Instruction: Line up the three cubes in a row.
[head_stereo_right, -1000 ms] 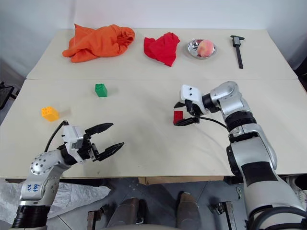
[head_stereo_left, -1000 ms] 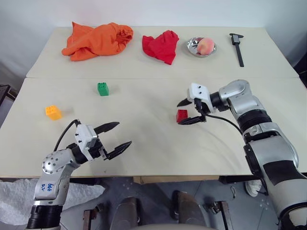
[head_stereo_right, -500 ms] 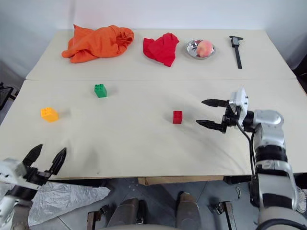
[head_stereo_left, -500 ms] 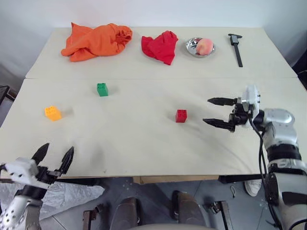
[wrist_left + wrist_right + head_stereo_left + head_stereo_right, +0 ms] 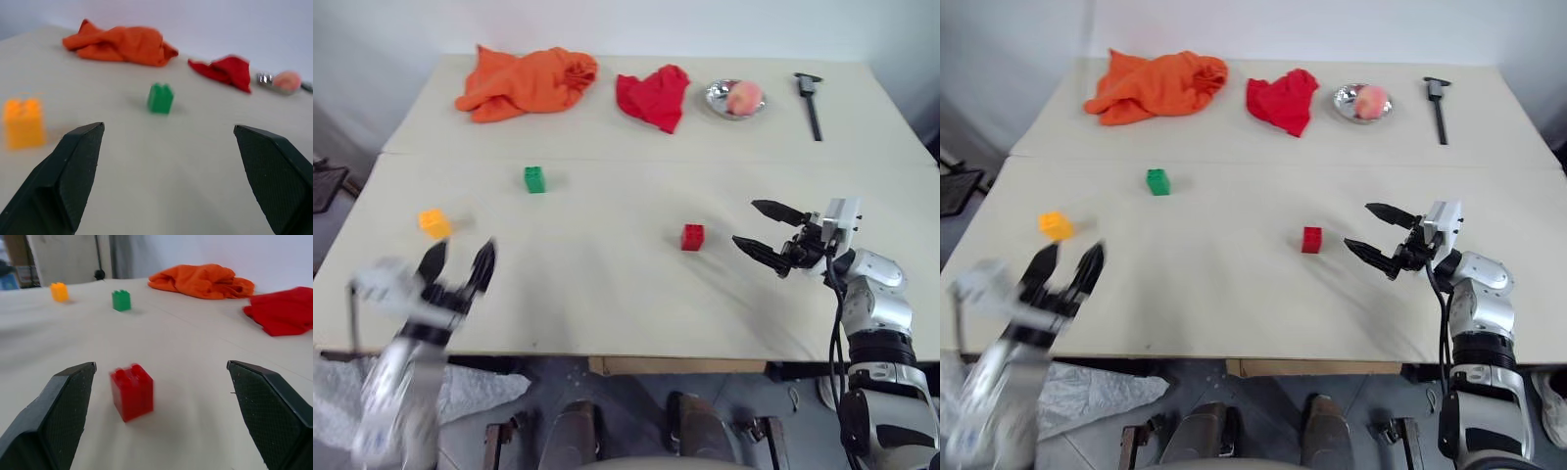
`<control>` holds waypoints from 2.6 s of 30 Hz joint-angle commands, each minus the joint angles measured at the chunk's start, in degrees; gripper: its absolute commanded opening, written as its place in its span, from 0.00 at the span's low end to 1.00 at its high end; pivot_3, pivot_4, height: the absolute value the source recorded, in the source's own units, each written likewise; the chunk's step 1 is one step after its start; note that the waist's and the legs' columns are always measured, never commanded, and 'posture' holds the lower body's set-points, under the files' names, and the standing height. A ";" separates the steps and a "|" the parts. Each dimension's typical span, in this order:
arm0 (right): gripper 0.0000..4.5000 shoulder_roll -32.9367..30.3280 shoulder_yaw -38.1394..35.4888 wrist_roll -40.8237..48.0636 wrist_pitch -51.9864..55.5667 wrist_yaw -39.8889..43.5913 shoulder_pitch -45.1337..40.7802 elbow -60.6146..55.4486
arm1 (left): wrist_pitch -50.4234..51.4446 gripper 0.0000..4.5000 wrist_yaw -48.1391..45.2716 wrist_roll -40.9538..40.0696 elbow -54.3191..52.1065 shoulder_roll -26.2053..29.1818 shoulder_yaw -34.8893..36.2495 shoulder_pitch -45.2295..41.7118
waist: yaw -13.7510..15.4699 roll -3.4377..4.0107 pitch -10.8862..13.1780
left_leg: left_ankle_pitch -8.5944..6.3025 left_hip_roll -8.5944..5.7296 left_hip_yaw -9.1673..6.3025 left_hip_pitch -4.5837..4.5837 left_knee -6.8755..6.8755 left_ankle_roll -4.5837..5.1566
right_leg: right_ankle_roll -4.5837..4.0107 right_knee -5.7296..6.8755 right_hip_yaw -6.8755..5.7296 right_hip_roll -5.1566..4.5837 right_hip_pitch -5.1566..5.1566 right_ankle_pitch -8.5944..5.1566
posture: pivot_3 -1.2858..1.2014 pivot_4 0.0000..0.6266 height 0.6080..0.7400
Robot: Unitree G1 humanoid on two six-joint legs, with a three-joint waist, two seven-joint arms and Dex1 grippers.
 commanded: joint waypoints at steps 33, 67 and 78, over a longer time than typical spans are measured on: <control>1.00 0.92 0.15 5.46 9.36 -4.49 3.82 -14.76 | -11.37 0.74 2.77 21.47 64.90 -2.67 -10.53 -46.57 | -1.02 -0.21 0.09 | -0.06 -0.04 0.14 -0.08 -0.25 0.04 | 0.11 -0.39 -0.05 0.05 -0.03 0.08 | 0.52 0.24 1.00; 1.00 -5.96 -5.50 10.80 16.15 -10.38 23.90 -32.78 | -43.37 0.65 -53.95 18.29 66.96 4.86 -16.05 -44.10 | -0.23 -0.30 0.15 | -0.10 -0.04 0.22 -0.14 -0.17 0.11 | 0.20 -0.44 0.00 0.05 -0.07 0.13 | 0.52 0.24 1.00; 1.00 -5.05 -3.17 9.25 14.98 -9.48 20.35 -29.42 | -31.34 0.91 -43.62 16.50 63.11 7.52 -12.18 -40.50 | 0.61 -0.34 0.17 | -0.10 -0.06 0.19 -0.12 -0.12 0.16 | 0.20 -0.40 0.00 0.04 -0.03 0.13 | 0.52 0.24 1.00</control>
